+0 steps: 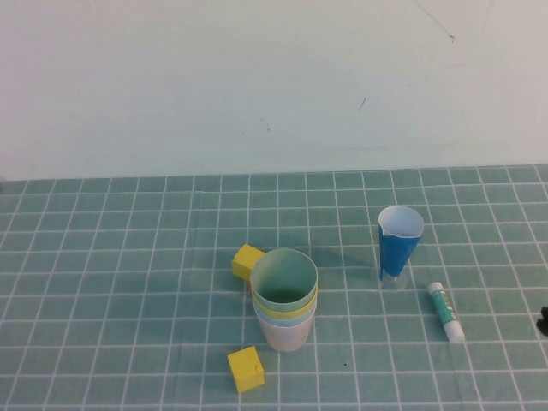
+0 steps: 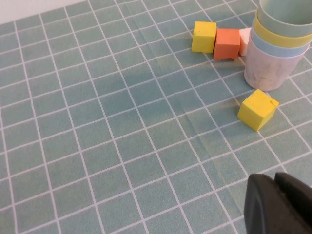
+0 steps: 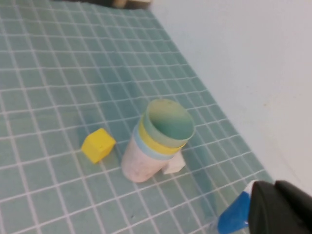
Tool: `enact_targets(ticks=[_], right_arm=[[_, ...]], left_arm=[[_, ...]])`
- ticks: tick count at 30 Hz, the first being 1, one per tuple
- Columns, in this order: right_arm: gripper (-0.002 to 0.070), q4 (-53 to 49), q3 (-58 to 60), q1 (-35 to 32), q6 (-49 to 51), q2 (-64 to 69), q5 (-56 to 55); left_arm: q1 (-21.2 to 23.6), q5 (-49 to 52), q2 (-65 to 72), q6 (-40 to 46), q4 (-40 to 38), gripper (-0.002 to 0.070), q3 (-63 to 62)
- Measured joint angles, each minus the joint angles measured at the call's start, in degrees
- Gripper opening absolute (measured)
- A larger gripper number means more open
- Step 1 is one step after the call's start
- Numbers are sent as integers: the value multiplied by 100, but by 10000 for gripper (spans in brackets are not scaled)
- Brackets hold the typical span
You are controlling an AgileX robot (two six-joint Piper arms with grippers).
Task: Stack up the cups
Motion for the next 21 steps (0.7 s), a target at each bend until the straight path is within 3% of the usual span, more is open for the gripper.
enact_targets(ticks=[5,9,15,21], right_arm=[[-2,0,632,0,185,-62,-1050],[-2,-119,1450,-149,877,-558,-1876],[-2,-965,2288,-1363,2693,-1944,-1605],[-2,-1705,3057,-2785,3375,-3111,-1574]], left_arm=[[0,0,0,-27,-4,-2,0],[0,0,0,-27,-4,-2,0],[0,0,0,-27,-4,-2,0],[0,0,0,-27,-4,-2,0]])
